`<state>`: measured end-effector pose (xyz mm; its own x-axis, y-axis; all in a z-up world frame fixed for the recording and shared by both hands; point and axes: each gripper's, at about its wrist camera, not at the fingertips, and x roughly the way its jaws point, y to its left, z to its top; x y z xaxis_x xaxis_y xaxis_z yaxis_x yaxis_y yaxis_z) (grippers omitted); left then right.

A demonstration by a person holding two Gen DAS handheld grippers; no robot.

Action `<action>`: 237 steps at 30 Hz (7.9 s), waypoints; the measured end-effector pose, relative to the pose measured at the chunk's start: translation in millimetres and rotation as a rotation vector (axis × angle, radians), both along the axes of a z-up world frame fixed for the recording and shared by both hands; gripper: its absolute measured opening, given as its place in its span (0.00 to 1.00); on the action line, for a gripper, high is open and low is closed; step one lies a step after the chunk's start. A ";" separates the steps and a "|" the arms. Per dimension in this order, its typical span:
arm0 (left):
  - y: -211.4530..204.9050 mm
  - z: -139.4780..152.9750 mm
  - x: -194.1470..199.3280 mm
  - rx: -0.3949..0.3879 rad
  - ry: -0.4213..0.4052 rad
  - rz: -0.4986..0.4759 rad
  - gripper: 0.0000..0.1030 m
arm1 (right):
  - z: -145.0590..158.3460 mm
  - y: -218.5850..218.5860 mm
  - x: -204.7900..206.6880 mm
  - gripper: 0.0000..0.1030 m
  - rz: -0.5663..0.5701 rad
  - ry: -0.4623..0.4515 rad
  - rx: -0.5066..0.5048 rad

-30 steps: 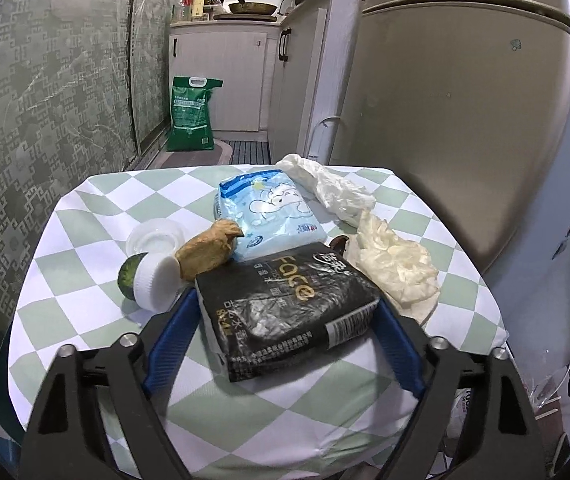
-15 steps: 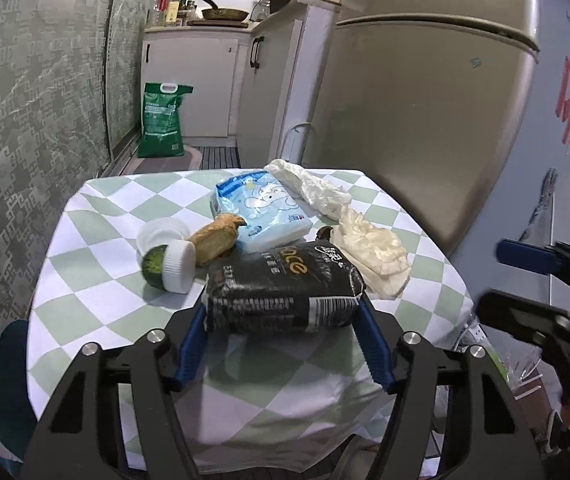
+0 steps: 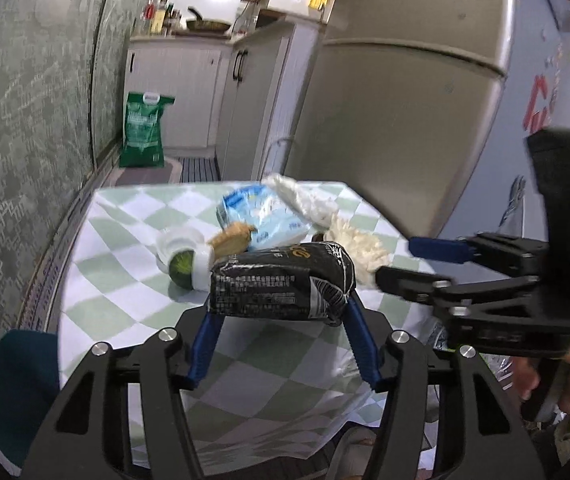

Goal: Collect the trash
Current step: 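Carry the black bag toward the teal bin while right gripper grasps white plastic, then drop the black bag into the teal bin while right gripper carries white plastic, then lower the white crumpled plastic into the teal bin and open the right gripper, then move both grippers back over the table, then grasp the brown nut shell with the right gripper while left gripper grasps the white lid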

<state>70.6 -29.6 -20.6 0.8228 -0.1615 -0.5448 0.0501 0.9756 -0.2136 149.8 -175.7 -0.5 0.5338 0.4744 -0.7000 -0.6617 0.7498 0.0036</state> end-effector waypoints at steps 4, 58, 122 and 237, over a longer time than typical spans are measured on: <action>9.1 11.3 -13.8 -0.013 -0.048 -0.003 0.59 | -4.5 15.4 5.2 0.48 0.002 -0.012 -0.039; 221.1 -77.2 -99.8 0.037 0.273 0.291 0.59 | 68.8 204.7 -78.8 0.03 0.333 -0.040 0.124; 263.4 31.8 -195.0 0.014 -0.214 0.378 0.35 | -125.8 332.5 -125.8 0.24 0.490 0.234 -0.280; 79.5 7.8 19.4 -0.125 -0.026 -0.035 0.10 | 10.6 50.6 31.6 0.20 0.031 -0.004 -0.028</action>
